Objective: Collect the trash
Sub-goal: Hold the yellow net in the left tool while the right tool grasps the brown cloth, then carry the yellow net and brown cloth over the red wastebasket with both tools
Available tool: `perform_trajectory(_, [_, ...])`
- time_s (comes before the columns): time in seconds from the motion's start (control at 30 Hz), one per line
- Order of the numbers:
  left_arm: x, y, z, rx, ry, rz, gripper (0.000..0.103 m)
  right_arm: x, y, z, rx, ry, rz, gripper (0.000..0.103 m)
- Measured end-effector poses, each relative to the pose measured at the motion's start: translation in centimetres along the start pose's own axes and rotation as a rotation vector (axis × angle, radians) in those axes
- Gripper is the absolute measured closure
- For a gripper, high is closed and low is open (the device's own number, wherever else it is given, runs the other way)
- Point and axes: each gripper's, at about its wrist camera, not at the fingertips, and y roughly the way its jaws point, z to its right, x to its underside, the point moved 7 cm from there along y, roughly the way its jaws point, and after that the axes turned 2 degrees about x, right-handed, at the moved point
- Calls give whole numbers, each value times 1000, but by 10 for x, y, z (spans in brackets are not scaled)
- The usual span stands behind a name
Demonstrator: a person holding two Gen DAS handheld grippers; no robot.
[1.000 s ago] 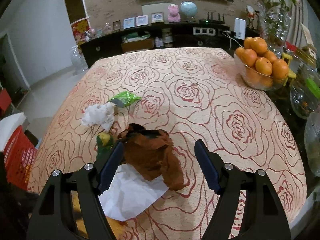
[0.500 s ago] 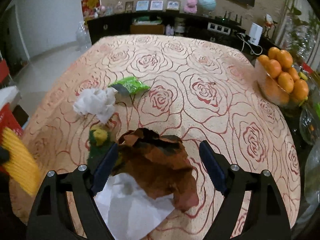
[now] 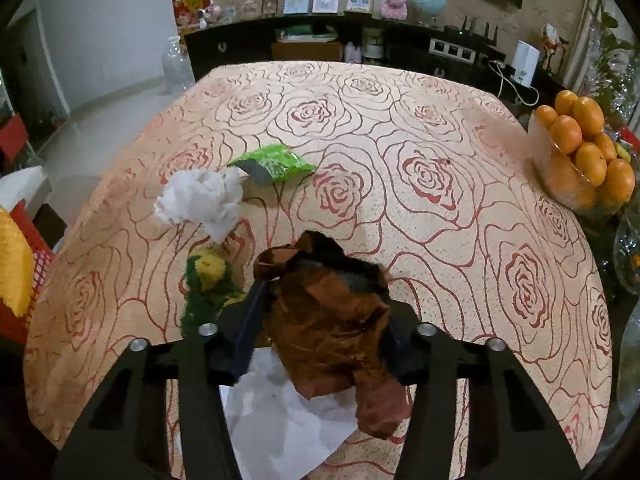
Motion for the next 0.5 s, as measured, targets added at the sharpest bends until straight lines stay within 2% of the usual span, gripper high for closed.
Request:
perform_trajectory(0.1, [-2, -8, -6, -12, -8, 16, 92, -3, -7, -2, -6, 4, 27, 61])
perform_trajectory(0.5, [-19, -39, -35, -74, -41, 87, 92, -27, -55, -27, -55, 1, 151, 62])
